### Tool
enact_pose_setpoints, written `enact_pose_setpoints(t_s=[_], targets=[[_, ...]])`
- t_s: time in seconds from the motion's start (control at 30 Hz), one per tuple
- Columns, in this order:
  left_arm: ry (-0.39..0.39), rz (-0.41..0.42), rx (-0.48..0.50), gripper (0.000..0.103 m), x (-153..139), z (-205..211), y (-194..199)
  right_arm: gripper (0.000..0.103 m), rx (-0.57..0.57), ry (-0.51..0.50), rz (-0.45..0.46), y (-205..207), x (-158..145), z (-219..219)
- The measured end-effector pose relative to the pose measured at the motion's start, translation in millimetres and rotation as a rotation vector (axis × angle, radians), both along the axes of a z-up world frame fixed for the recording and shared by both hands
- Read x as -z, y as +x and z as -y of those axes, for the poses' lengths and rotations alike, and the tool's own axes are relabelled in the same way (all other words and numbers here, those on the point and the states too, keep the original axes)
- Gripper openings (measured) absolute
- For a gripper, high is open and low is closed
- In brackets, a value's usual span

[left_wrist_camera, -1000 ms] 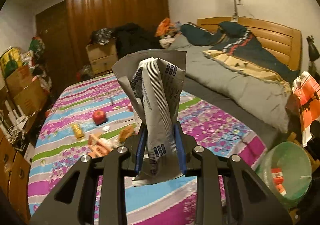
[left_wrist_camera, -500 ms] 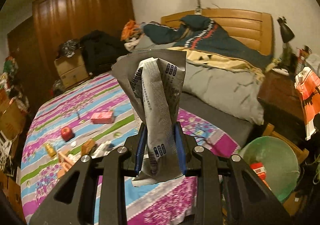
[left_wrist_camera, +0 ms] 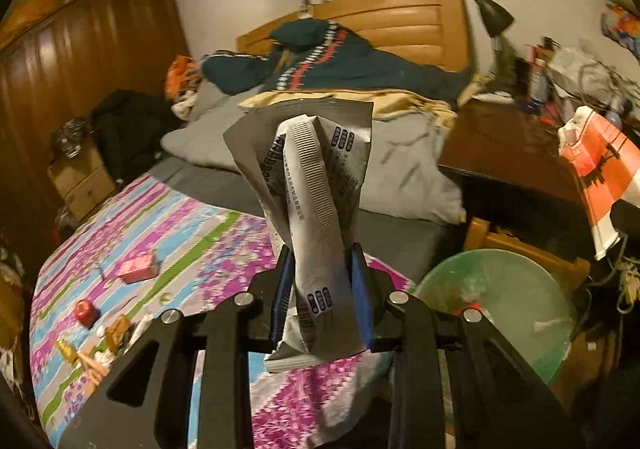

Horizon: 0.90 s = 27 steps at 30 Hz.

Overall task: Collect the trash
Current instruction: 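Carry the carton and white wrapper over the green bin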

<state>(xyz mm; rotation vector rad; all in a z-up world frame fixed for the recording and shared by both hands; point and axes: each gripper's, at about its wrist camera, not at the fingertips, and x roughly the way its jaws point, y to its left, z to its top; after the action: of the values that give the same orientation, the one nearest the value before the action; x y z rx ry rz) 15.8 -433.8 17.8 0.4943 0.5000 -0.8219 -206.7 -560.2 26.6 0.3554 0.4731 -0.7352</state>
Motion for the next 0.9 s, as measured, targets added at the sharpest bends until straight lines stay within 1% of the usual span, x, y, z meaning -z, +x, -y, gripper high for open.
enact_pose_setpoints(t_s=[0.37, 0.63, 0.9], targets=[[0.074, -0.042, 0.144, 0.027, 32.1, 31.0, -28.5, 0.01, 0.084, 0.04, -0.104, -37.9, 26.0, 13.6], [0.121, -0.064, 0.18, 0.027, 49.4, 40.4, -37.7, 0.01, 0.095, 0.087, -0.139, -47.4, 50.3, 15.1], [0.15, -0.067, 0.186, 0.027, 60.7, 45.1, -41.4, 0.01, 0.091, 0.108, -0.15, -44.8, 58.9, 17.9]])
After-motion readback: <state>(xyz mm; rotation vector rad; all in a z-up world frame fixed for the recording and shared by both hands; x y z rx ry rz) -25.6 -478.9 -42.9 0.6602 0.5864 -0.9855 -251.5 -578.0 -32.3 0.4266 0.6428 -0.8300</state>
